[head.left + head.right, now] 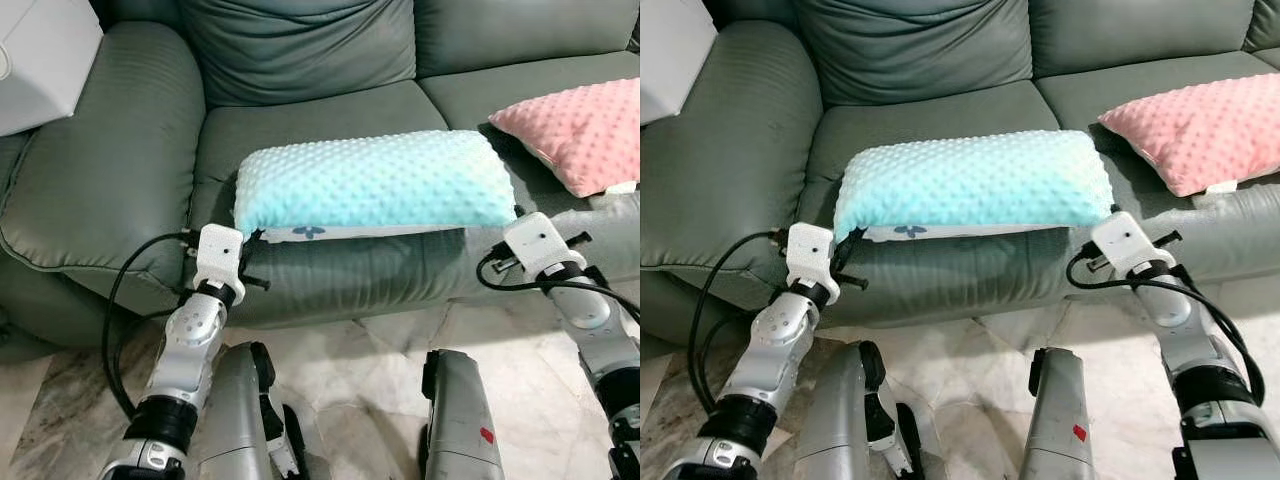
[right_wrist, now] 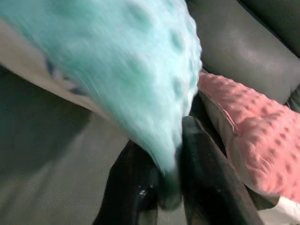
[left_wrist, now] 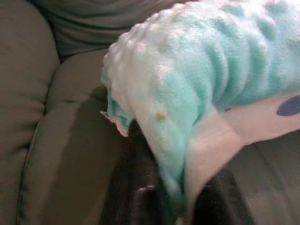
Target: Move the pillow to the sofa
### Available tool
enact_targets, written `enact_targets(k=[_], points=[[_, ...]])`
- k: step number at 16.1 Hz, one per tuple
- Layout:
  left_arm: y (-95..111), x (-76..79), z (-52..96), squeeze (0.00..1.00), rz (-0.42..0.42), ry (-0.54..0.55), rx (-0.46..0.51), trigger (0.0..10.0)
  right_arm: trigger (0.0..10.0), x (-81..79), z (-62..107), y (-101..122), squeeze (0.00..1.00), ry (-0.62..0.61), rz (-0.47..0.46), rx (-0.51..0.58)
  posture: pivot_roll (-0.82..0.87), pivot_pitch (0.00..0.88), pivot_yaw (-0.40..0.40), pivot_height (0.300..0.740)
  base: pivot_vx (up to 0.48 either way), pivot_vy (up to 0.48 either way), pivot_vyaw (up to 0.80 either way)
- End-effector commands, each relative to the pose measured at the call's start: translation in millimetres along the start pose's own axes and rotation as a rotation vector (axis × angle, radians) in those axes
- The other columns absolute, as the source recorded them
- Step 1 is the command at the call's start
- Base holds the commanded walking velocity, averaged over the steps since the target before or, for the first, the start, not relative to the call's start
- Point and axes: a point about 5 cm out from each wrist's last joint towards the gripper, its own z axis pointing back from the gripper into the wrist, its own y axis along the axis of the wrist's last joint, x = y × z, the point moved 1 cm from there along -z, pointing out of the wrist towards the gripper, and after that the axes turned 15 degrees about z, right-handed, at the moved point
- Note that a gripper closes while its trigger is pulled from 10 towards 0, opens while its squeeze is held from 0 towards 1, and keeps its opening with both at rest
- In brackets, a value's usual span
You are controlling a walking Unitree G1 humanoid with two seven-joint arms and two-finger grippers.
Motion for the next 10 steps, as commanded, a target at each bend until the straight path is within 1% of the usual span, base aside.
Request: enact_targets(k=[1, 4, 6, 10], points=[[-0.2, -9.3, 4.9, 1.00, 0.005, 0.050, 0.000, 10.0, 10.0, -0.5, 3.9, -6.2, 1.00, -0.006, -0.022, -0.027, -0.11, 0.162, 0.100, 0.548, 0.000, 0.000, 0.00], [-1.2, -4.8, 6.7, 1.00, 0.023, 0.050, -0.003, 10.0, 10.0, 1.4, 2.9, -5.5, 1.00, -0.019, -0.031, -0.032, -0.11, 0.160, 0.101, 0.548, 0.000, 0.000, 0.00], [-1.8, 3.1, 7.4, 1.00, 0.055, 0.018, -0.008, 10.0, 10.0, 3.5, 3.4, -8.4, 1.00, -0.039, -0.045, -0.054, -0.11, 0.159, 0.102, 0.548, 0.000, 0.000, 0.00], [-3.2, 8.7, 9.7, 1.00, 0.072, -0.003, -0.022, 10.0, 10.0, 4.9, 2.5, -10.0, 1.00, -0.050, -0.055, -0.075, -0.11, 0.159, 0.105, 0.548, 0.000, 0.000, 0.00]])
